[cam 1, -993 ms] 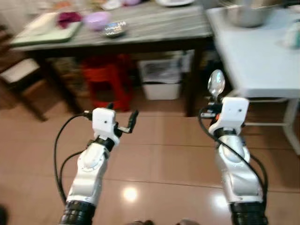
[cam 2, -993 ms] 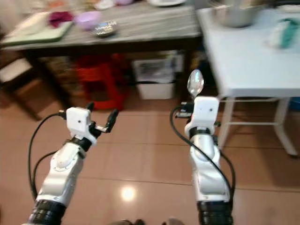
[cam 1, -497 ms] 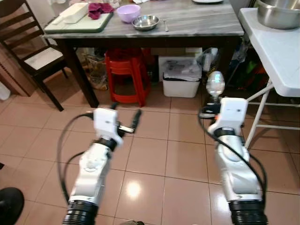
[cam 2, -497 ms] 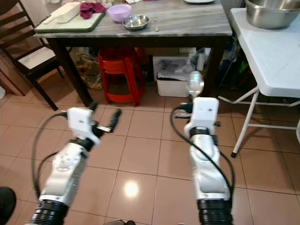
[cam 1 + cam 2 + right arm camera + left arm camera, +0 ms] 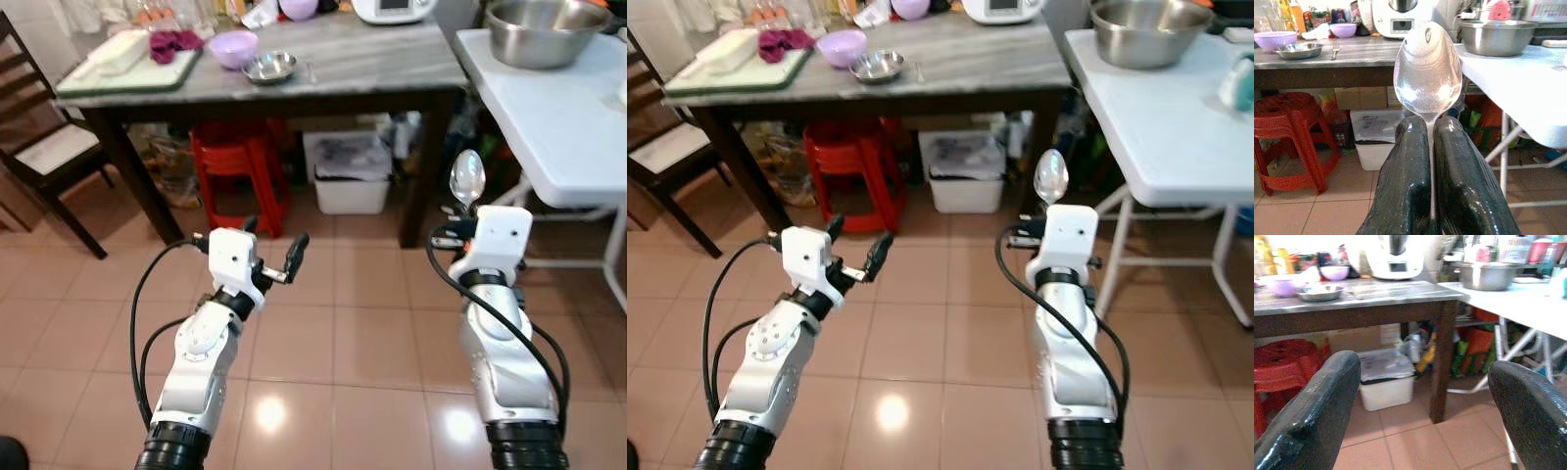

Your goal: Setting the table

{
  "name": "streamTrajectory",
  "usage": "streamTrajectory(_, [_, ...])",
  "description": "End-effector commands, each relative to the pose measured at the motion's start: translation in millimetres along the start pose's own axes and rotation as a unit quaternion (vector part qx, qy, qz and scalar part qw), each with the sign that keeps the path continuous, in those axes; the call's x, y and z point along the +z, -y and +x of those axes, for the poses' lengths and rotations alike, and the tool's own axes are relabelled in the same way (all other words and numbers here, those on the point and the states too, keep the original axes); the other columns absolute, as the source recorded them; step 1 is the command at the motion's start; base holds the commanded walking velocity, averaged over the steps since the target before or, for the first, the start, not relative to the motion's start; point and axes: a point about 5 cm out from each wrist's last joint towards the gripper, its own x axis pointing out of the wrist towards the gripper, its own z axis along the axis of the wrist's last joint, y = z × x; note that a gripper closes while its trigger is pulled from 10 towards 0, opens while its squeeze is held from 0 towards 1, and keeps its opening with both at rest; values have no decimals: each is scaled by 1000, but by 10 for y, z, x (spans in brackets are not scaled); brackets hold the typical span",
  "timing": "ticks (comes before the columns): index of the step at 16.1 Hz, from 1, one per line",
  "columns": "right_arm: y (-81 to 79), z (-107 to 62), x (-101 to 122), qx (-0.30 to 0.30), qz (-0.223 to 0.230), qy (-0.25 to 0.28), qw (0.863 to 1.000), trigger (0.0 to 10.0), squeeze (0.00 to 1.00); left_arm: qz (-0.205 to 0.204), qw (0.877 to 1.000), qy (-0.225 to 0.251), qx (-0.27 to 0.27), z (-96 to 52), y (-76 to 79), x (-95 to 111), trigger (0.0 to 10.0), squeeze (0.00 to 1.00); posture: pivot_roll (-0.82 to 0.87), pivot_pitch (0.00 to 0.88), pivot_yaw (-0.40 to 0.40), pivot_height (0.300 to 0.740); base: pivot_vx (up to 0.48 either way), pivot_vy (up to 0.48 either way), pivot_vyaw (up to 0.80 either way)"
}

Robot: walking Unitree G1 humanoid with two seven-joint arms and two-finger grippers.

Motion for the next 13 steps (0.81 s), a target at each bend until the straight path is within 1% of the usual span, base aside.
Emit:
streamTrajectory(1, [-83,-2,19,11,8,6,1000,10000,0,5,1000,1,4,-34,-63,20,10000,0,-128,100,103,740,480,0,0])
streamTrajectory(4, [-89,-8,25,12,6,8,1000,10000,0,5,1000,1,2,-30,-61,23,10000,0,-129,103,105,740,480,0,0])
streamTrajectory(13, [-85,-8,24,12,4,9,1000,10000,0,-1,1000,-2,-6,-26,-9,8,10000,0,-132,107,106,740,480,0,434])
